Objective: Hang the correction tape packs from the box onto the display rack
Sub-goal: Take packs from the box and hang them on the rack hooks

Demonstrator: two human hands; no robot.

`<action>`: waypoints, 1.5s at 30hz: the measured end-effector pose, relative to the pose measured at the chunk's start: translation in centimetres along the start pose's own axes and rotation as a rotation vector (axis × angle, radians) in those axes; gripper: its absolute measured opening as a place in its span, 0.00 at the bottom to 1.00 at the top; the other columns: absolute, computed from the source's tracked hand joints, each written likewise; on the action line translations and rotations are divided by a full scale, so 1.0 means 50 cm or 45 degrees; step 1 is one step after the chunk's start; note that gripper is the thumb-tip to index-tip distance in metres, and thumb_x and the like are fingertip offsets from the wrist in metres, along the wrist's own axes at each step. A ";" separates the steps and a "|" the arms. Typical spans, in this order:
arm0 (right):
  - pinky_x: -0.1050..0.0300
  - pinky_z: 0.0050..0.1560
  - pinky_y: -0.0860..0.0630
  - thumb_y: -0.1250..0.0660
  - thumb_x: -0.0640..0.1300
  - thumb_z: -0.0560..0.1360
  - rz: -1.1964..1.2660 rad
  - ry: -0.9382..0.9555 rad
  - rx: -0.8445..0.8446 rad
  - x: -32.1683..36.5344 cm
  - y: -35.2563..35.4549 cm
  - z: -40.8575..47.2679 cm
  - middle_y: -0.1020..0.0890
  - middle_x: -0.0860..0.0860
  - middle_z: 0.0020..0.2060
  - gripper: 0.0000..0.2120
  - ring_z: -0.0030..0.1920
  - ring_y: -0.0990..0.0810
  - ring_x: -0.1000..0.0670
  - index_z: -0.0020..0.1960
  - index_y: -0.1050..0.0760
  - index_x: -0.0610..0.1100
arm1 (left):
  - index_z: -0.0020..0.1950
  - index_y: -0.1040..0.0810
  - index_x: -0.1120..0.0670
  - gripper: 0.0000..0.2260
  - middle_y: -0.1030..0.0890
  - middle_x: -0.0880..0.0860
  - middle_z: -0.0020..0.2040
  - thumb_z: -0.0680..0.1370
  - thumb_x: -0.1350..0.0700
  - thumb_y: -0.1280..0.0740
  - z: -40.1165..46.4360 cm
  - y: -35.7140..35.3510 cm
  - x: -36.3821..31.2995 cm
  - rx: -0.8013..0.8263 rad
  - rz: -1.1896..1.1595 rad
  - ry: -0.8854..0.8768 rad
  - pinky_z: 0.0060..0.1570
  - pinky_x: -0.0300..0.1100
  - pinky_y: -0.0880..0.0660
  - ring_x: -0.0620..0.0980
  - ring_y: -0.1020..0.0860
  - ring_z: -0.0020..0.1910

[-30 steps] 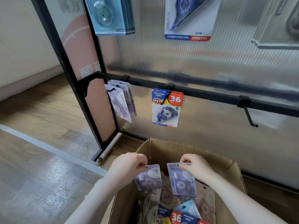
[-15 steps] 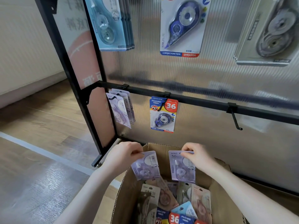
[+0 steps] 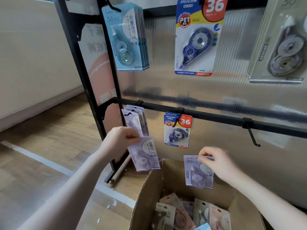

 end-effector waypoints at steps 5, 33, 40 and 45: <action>0.64 0.39 0.30 0.33 0.43 0.75 -0.009 0.032 -0.006 0.023 0.004 0.005 0.22 0.54 0.40 0.10 0.43 0.24 0.55 0.37 0.28 0.53 | 0.42 0.16 0.56 0.02 0.20 0.45 0.37 0.70 0.59 0.26 0.040 0.049 0.008 -0.073 0.024 -0.079 0.40 0.33 0.26 0.38 0.24 0.37; 0.65 0.37 0.32 0.33 0.45 0.75 -0.111 0.002 0.064 0.031 -0.040 0.010 0.23 0.59 0.40 0.14 0.43 0.25 0.58 0.34 0.32 0.58 | 0.50 0.17 0.61 0.06 0.17 0.56 0.47 0.76 0.63 0.33 0.148 0.076 0.095 -0.230 0.229 -0.349 0.46 0.47 0.25 0.55 0.20 0.46; 0.63 0.41 0.30 0.32 0.43 0.74 -0.069 -0.026 0.050 0.013 -0.038 0.008 0.22 0.58 0.39 0.15 0.42 0.25 0.58 0.34 0.31 0.57 | 0.50 0.17 0.58 0.08 0.19 0.55 0.46 0.74 0.66 0.33 0.162 0.053 0.088 -0.204 0.311 -0.412 0.45 0.49 0.25 0.58 0.22 0.47; 0.59 0.44 0.27 0.31 0.42 0.74 -0.039 -0.050 0.021 -0.004 -0.023 -0.003 0.21 0.56 0.39 0.12 0.43 0.24 0.57 0.35 0.28 0.54 | 0.50 0.17 0.58 0.12 0.18 0.56 0.47 0.73 0.70 0.34 0.163 0.049 0.081 -0.275 0.312 -0.336 0.48 0.48 0.28 0.59 0.23 0.49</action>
Point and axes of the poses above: each hand's wrist, its own z-axis towards the middle knuckle, its own y-axis out of the back of the hand, x = y × z, the point moved 9 cm from there along z, towards the middle knuckle
